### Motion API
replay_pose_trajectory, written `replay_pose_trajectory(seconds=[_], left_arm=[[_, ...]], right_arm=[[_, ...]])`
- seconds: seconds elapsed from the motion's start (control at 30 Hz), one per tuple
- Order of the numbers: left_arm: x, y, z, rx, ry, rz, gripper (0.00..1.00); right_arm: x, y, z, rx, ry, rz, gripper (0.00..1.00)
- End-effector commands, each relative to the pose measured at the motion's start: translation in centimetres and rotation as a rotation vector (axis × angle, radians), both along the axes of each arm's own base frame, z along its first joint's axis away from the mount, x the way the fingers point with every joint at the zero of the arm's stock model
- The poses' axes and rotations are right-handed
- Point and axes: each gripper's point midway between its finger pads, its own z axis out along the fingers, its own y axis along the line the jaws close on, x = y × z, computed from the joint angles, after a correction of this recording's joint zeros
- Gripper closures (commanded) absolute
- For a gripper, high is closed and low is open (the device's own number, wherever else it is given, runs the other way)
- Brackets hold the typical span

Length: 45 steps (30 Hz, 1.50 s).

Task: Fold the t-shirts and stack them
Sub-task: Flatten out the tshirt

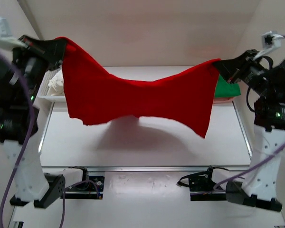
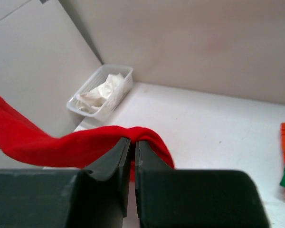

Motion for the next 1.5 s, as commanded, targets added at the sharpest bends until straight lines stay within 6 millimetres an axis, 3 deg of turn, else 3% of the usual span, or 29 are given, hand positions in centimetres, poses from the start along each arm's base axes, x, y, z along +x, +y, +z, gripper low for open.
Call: replay_pose_trajectory(seconds=[0.0,0.13,0.2,0.23,0.3,0.33,0.37,0.4,0.47,0.5,0.53,0.6,0.7,0.77,0.8,0.87,0.9,0.93,0.97,1.0,1.03,1.07,1.1,1.13,1.17,1.2,1.33,1.37,1.47], left_arm=[[10.0,-0.9,-7.5,0.006,0.259,-0.053,1.00],[17.5,-1.1,-13.3,0.030,0.409,-0.122,1.00],[23.2,2.2,-16.5,0.036,0.474,-0.096,1.00],[24.6,2.3,-16.9,0.034,0.478,-0.119,1.00],[26.3,4.2,-16.6,0.000,0.455,-0.113,1.00],[26.6,4.3,-15.8,-0.028,0.433,-0.140,1.00],[26.6,4.9,-14.3,-0.036,0.379,-0.145,1.00],[26.6,5.4,-12.8,-0.054,0.335,-0.133,1.00],[25.4,6.8,-9.7,-0.050,0.236,-0.066,1.00],[23.9,6.9,-7.3,-0.038,0.167,-0.056,1.00],[22.5,7.1,-6.2,-0.045,0.143,-0.048,1.00],[20.5,6.9,-4.6,-0.033,0.109,-0.052,1.00],[17.8,5.1,-5.1,0.005,0.153,-0.071,1.00],[17.0,4.0,-9.2,0.047,0.255,-0.057,1.00],[14.6,2.7,-8.4,0.061,0.230,-0.061,1.00],[11.4,1.2,-13.1,0.048,0.303,-0.091,1.00],[11.6,0.6,-17.3,0.028,0.378,-0.116,1.00],[9.3,0.1,-17.1,0.032,0.349,-0.123,1.00],[7.9,-0.1,-19.9,0.033,0.394,-0.128,1.00],[7.0,-0.7,-21.8,0.040,0.437,-0.135,1.00],[5.4,-1.4,-24.8,0.046,0.495,-0.159,1.00],[3.7,-2.8,-28.1,0.067,0.557,-0.197,1.00],[2.8,-3.2,-31.5,0.058,0.631,-0.212,1.00],[1.2,-3.7,-32.4,0.064,0.630,-0.231,1.00],[-0.3,-4.1,-34.8,0.064,0.683,-0.252,1.00],[-1.1,-4.2,-37.4,0.052,0.744,-0.250,1.00],[-4.9,-3.9,-43.3,0.016,0.875,-0.246,1.00],[-6.7,-3.6,-46.3,0.004,0.941,-0.230,1.00],[-7.1,-3.2,-47.1,-0.024,0.938,-0.196,1.00]], right_arm=[[6.4,0.6,-5.1,0.034,0.174,0.072,1.00],[12.4,0.9,-8.5,-0.016,0.246,0.045,1.00],[17.7,0.7,-9.7,-0.043,0.275,0.030,0.99],[19.6,0.5,-11.8,-0.054,0.323,0.024,1.00],[21.6,0.6,-9.3,-0.066,0.258,0.027,1.00],[23.1,0.5,-10.8,-0.060,0.295,0.034,1.00],[22.7,0.5,-8.0,-0.040,0.246,0.045,1.00],[23.6,0.5,-8.4,-0.031,0.252,0.051,1.00],[22.5,0.3,-5.5,-0.007,0.180,0.060,1.00],[22.7,-0.3,-6.7,0.006,0.213,0.045,1.00],[21.7,-0.4,-5.1,0.007,0.164,0.043,1.00],[21.2,-0.9,-6.0,0.018,0.179,0.045,1.00],[20.6,-1.9,-7.5,0.000,0.227,0.029,1.00],[19.6,-1.7,-7.7,-0.017,0.234,0.021,1.00],[19.6,-1.7,-9.2,-0.028,0.257,0.022,0.99],[18.3,-1.4,-10.8,-0.021,0.279,0.025,1.00],[17.3,-1.2,-12.3,-0.022,0.306,0.034,1.00],[17.0,-1.5,-16.0,-0.018,0.387,0.029,1.00],[16.2,-1.3,-16.4,-0.031,0.389,0.029,1.00],[15.4,-1.2,-19.9,-0.034,0.462,0.028,1.00],[13.8,-0.9,-22.9,-0.042,0.527,0.033,1.00],[12.6,-0.9,-23.2,-0.052,0.529,0.018,1.00],[10.9,-0.7,-25.6,-0.061,0.580,0.005,1.00],[9.2,-0.6,-29.0,-0.060,0.668,-0.001,1.00],[7.8,-0.5,-29.4,-0.077,0.681,-0.027,1.00],[5.8,-0.3,-32.0,-0.099,0.750,-0.052,1.00],[-1.8,1.6,-40.1,-0.093,1.021,-0.048,1.00],[-5.6,2.4,-42.8,-0.076,1.111,-0.018,1.00],[-8.6,1.5,-45.5,-0.112,1.214,-0.038,1.00]])
